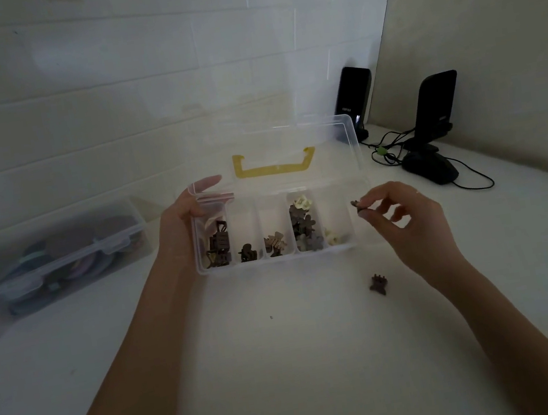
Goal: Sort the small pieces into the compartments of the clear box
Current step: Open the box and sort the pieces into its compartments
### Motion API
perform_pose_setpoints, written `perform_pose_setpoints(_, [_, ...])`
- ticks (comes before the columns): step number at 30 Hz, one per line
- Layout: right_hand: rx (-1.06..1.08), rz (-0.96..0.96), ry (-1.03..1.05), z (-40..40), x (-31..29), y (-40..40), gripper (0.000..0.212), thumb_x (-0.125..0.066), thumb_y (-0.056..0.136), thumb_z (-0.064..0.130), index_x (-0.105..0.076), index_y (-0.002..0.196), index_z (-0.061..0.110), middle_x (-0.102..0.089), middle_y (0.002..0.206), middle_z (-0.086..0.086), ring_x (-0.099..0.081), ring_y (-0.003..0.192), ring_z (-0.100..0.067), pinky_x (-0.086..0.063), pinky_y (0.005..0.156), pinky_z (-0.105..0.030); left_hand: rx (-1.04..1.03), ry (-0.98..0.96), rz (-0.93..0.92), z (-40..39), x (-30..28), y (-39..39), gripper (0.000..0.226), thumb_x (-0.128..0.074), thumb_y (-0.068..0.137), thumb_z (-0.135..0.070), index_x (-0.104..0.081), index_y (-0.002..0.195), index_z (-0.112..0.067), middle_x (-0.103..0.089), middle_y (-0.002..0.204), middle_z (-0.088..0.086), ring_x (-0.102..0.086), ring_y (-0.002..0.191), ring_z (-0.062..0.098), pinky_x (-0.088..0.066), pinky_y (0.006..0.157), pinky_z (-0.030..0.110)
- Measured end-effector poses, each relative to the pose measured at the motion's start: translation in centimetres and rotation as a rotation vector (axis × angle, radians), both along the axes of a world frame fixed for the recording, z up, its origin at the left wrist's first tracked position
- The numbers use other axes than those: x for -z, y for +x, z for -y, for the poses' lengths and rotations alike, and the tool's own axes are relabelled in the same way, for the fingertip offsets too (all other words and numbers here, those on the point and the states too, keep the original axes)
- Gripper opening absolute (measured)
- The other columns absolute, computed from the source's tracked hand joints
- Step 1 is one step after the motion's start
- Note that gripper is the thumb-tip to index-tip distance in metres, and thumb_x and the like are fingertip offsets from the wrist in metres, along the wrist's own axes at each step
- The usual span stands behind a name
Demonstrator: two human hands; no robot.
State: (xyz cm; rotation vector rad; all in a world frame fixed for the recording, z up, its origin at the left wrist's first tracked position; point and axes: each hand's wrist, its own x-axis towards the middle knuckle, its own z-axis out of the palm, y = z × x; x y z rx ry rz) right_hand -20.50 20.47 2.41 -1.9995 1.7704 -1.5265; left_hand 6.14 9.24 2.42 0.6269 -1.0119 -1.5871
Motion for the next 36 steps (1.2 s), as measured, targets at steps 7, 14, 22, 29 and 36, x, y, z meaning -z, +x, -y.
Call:
perform_pose_setpoints(7, [-0.013,0.001,0.016,0.0,0.1,-0.1,0.025,-0.067,0.085,0.014,-0.059,0.084,0.038,-0.066,0.1,0.022,-0.056,0.084,-0.005,-0.043,0.067,-0.017,-0.044,0.018,0.058,0.1,0.1,0.0,0.041,-0.042,0.067,-0.007,-0.065,0.1,-0.014,-0.068,0.075,0.004,-0.06,0.063,0.014,-0.043,0.063,0.03])
perform_pose_setpoints(14, [-0.212,-0.096,0.015,-0.2,-0.9,3.9,0.018,-0.054,0.091,0.023,-0.044,0.086,0.038,-0.066,0.102,0.012,-0.058,0.097,-0.007,-0.035,0.074,-0.005,-0.031,0.021,0.068,0.1,0.0,0.1,0.043,-0.044,0.063,-0.012,-0.065,0.101,-0.013,-0.066,0.081,0.007,-0.061,0.07,0.017,-0.047,0.065,0.03])
perform_pose_setpoints(22, [-0.29,-0.705,0.295,1.8,-2.2,7.7,0.004,-0.039,0.097,0.024,-0.035,0.097,0.022,-0.053,0.073,0.009,-0.05,0.061,-0.019,-0.037,0.053,-0.031,-0.048,-0.01,0.096,0.1,0.1,0.1,0.042,-0.03,0.079,-0.002,-0.063,0.102,-0.012,-0.069,0.077,0.006,-0.059,0.073,0.019,-0.043,0.068,0.033])
perform_pose_setpoints(29, [-0.125,-0.69,0.198,3.0,-2.6,7.7,0.013,-0.043,0.095,0.016,-0.033,0.097,0.023,-0.07,0.097,0.004,-0.064,0.074,-0.022,-0.049,0.058,-0.033,-0.049,0.015,0.076,0.2,0.0,0.0,0.043,-0.03,0.076,0.002,-0.063,0.102,-0.011,-0.069,0.07,0.004,-0.045,0.07,0.022,-0.033,0.065,0.033])
perform_pose_setpoints(36, [-0.197,-0.636,0.149,3.0,-2.7,7.7,0.011,-0.061,0.087,0.019,-0.067,0.091,0.028,-0.059,0.126,0.016,-0.055,0.081,-0.003,-0.034,0.06,-0.02,-0.039,0.031,0.067,0.3,0.2,0.0,0.043,-0.027,0.079,0.001,-0.063,0.101,-0.012,-0.069,0.07,0.003,-0.046,0.066,0.02,-0.037,0.064,0.031])
